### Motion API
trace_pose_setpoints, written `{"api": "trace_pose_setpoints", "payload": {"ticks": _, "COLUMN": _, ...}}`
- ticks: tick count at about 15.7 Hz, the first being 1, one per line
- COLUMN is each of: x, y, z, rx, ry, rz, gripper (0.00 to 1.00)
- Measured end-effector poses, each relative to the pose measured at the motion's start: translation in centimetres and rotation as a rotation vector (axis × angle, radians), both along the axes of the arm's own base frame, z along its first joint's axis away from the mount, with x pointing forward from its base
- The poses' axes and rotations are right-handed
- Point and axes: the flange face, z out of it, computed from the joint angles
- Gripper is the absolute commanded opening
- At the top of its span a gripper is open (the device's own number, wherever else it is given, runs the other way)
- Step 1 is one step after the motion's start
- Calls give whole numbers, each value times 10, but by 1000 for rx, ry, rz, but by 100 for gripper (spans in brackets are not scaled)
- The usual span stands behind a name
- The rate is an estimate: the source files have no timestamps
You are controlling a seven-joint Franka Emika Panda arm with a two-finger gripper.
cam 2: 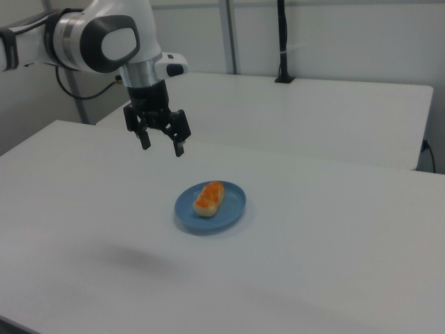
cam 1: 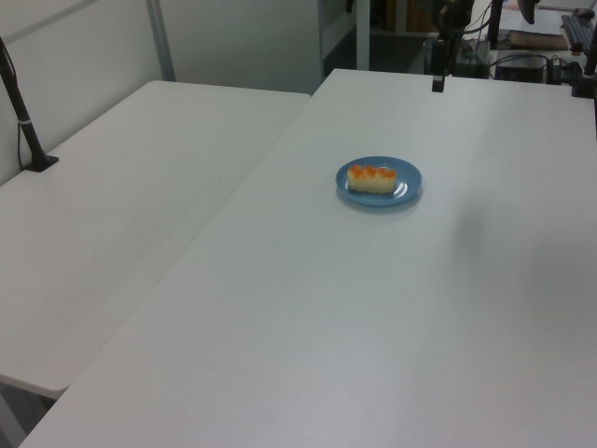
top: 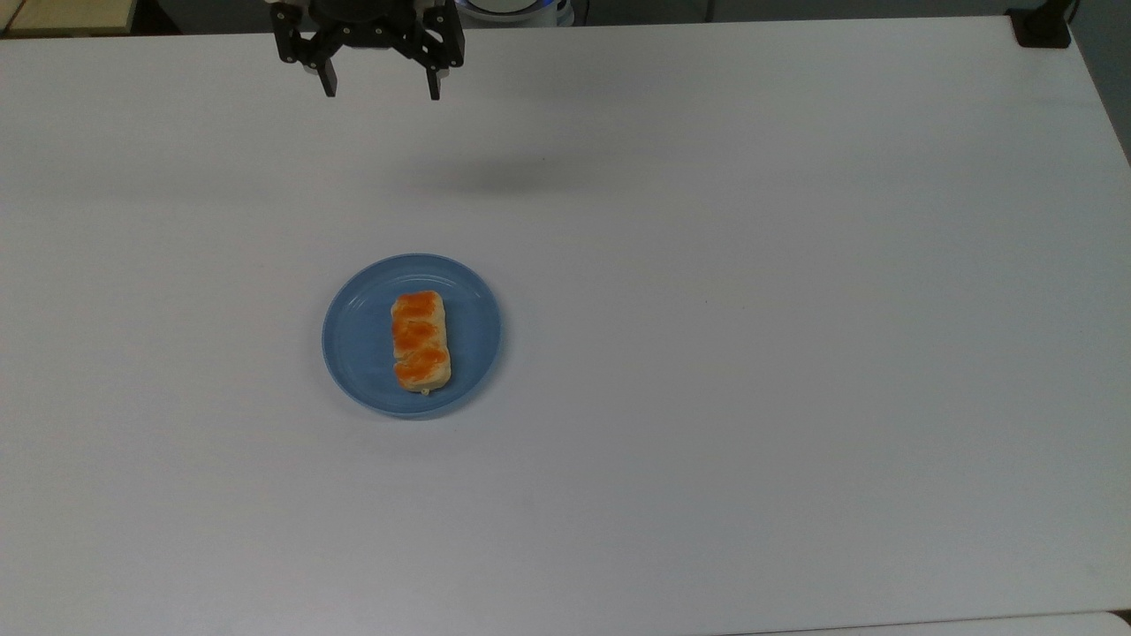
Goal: Put the bread on a plate
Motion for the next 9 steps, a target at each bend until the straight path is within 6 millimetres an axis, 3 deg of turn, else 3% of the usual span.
{"api": "trace_pose_setpoints", "payload": {"ticks": 9, "x": -3, "y": 0, "z": -8, "rx": 2, "ry": 16, "rz": 0, "gripper": 100}}
